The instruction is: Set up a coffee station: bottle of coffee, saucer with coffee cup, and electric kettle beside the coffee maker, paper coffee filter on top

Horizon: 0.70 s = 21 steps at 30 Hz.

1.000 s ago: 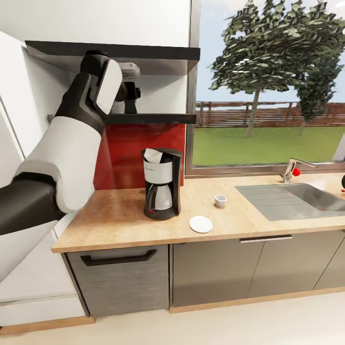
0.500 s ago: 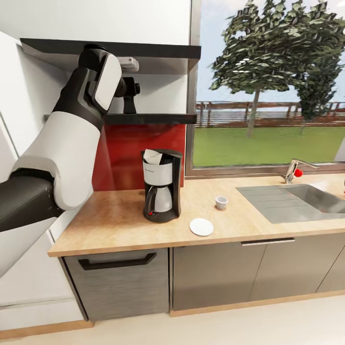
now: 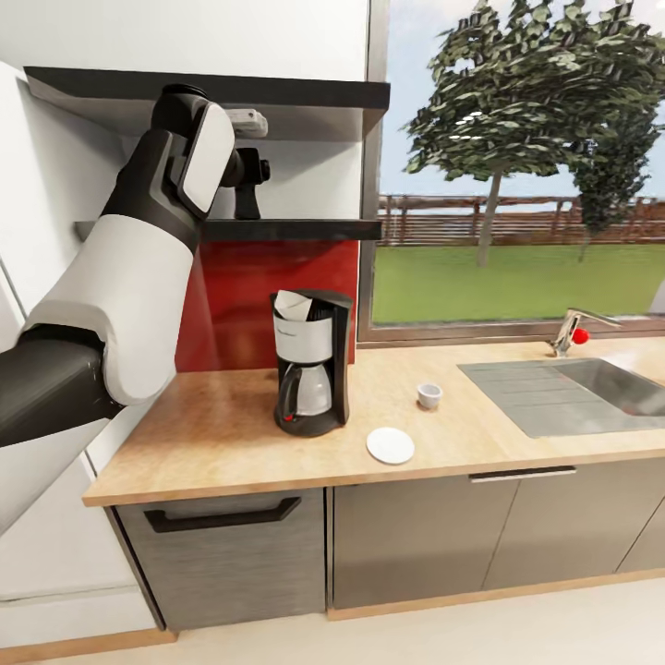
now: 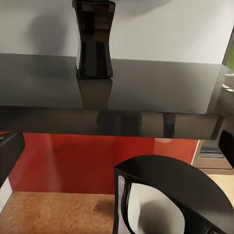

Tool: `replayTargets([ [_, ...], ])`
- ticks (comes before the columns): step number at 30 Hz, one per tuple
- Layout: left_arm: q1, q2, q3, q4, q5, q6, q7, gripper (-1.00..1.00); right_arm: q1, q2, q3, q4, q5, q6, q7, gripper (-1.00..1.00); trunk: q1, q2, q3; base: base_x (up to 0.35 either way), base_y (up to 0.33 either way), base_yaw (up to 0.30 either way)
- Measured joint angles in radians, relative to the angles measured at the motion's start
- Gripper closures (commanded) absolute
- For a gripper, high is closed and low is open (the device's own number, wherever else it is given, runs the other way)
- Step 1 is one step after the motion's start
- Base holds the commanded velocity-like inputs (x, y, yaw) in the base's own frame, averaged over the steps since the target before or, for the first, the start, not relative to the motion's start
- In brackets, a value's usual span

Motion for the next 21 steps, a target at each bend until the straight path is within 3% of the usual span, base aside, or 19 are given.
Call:
replayTargets([
  [6, 0.000, 0.000, 0.000, 0.000, -0.001, 0.000, -0.001, -1.00, 0.001, 0.000, -0.001, 0.012, 0.015, -0.039, -0.003, -1.00, 0.000, 0.000, 0.000, 0.239, 0.000, 0.000],
  [21, 0.000, 0.000, 0.000, 0.000, -0.001, 0.000, -0.001, -1.00, 0.000, -0.001, -0.001, 0.015, 0.018, -0.042, -0.003, -1.00, 0.000, 0.000, 0.000, 0.305, 0.000, 0.000],
])
